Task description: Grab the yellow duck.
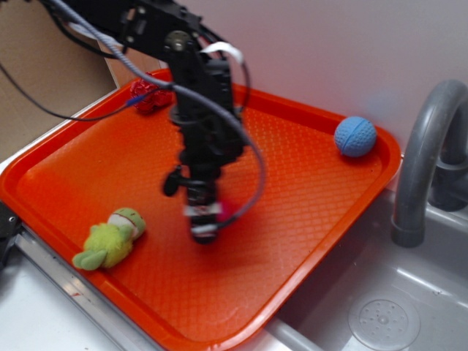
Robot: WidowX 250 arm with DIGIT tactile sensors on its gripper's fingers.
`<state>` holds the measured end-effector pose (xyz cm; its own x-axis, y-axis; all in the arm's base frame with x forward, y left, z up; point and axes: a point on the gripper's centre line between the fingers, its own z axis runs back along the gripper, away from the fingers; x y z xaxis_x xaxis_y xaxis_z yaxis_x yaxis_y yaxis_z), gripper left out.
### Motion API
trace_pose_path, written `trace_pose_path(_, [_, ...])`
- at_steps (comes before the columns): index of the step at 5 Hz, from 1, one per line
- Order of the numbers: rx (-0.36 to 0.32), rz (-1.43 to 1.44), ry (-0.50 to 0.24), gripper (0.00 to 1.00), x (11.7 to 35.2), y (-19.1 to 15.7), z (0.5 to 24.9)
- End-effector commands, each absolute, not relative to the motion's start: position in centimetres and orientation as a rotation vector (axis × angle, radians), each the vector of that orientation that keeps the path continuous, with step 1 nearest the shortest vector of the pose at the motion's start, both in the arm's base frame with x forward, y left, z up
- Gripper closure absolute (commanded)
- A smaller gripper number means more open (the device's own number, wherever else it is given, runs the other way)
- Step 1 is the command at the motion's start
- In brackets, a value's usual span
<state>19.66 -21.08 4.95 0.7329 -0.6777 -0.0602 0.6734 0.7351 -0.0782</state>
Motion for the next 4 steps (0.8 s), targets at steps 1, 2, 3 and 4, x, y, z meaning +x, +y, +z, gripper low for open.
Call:
trace_pose_path(1, [-0.015,-0.378,-0.152,1.0,17.1,-12.1,16.8])
trace_pose_path(2, [0.01,-0.322,-0.197,1.0,16.5,-10.0,21.7])
trace_pose_path(3, [0.033,-0.314,-0.184,1.0,17.1,-9.7,26.7])
trace_pose_path(4, [0.041,-0.324,-0.13,1.0,18.0,-10.0,25.4])
